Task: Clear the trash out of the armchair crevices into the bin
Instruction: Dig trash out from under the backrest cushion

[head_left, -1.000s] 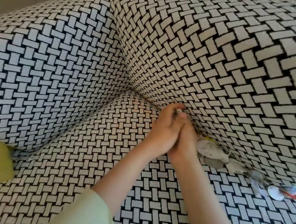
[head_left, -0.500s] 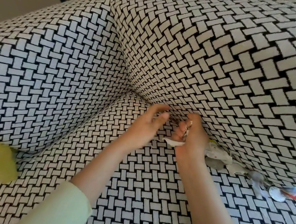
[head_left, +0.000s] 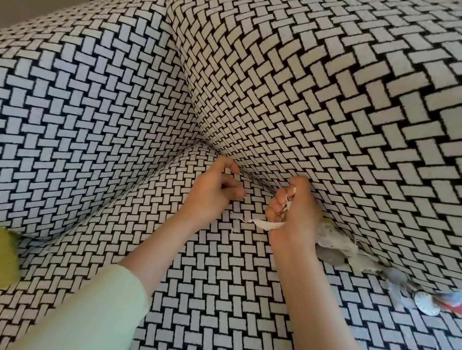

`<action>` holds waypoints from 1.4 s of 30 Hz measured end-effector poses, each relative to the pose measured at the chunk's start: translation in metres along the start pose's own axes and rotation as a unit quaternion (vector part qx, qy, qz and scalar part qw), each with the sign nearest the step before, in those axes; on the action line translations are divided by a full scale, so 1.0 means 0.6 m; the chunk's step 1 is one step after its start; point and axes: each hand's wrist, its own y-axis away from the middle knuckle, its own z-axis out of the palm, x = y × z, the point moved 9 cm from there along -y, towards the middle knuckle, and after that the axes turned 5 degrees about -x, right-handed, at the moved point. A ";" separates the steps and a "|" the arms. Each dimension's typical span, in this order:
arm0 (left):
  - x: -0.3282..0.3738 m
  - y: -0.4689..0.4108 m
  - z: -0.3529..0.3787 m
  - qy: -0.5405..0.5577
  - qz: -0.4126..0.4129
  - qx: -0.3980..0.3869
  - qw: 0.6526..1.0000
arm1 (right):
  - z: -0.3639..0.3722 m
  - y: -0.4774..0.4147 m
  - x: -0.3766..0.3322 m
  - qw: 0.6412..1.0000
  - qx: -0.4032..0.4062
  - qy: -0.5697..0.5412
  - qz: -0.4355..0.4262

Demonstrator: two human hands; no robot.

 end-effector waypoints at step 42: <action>0.090 0.042 0.048 0.106 0.069 0.052 0.991 | 0.014 0.006 0.043 0.995 -0.050 -0.063 0.065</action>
